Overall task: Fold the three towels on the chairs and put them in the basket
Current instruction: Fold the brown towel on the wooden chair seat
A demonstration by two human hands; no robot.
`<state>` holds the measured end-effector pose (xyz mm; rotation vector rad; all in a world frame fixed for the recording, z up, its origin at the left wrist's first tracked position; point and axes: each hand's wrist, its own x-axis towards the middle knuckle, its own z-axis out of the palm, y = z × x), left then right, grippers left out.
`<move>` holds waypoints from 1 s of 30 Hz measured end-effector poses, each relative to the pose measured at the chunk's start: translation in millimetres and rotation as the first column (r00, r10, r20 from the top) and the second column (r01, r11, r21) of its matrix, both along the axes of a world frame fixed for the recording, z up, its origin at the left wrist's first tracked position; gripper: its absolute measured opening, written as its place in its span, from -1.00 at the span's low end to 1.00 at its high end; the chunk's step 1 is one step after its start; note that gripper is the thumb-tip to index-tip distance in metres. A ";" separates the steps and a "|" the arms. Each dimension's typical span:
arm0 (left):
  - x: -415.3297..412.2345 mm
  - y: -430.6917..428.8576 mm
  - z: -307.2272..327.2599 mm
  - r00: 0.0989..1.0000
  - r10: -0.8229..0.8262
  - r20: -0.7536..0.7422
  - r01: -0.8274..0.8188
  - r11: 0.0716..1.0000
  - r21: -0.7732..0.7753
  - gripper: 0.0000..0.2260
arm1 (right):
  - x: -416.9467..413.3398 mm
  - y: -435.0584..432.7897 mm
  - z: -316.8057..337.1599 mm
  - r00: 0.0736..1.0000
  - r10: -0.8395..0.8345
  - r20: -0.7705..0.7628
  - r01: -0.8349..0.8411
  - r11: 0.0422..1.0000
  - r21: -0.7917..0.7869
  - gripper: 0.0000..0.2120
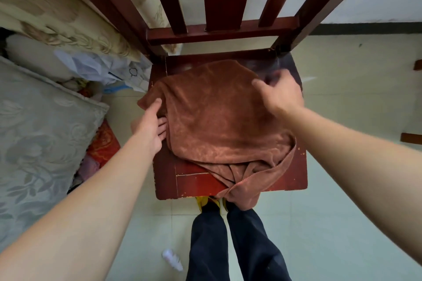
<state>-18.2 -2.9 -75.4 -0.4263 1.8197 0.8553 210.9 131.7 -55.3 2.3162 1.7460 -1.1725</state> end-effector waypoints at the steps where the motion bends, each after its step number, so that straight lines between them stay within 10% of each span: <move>1: -2.7 6.3 -0.5 1.000 0.027 -0.007 -0.027 1.000 0.006 -0.56 | -9.3 8.6 -2.1 0.999 0.037 -0.022 -0.037 0.999 -0.011 -0.44; 5: -10.7 26.0 0.2 0.998 -0.005 -0.067 0.006 1.000 0.021 -0.80 | -25.4 13.4 -17.7 0.979 0.205 -0.018 -0.206 0.972 -0.114 -0.68; 10: -22.1 17.2 -0.8 0.983 -0.037 -0.180 0.044 0.998 0.035 -0.82 | 13.6 -27.3 -22.9 0.924 -0.272 -0.268 0.178 0.928 -0.327 -0.96; 16: -4.2 14.0 2.1 0.951 -0.164 -0.263 0.202 0.971 0.128 -0.89 | 35.7 -31.2 -22.8 0.664 -0.654 -0.362 0.282 0.668 -0.689 -0.58; 23: -16.2 44.1 1.0 0.806 -0.105 -0.583 0.206 0.972 0.110 -0.83 | 26.4 23.3 -8.5 0.643 -0.592 -0.486 0.480 0.806 -0.346 -0.83; 30: -18.1 64.8 -16.0 0.855 -0.144 -0.499 0.216 0.972 0.090 -0.80 | 44.6 25.6 -19.4 0.826 -0.397 -0.401 0.414 0.909 -0.046 -0.51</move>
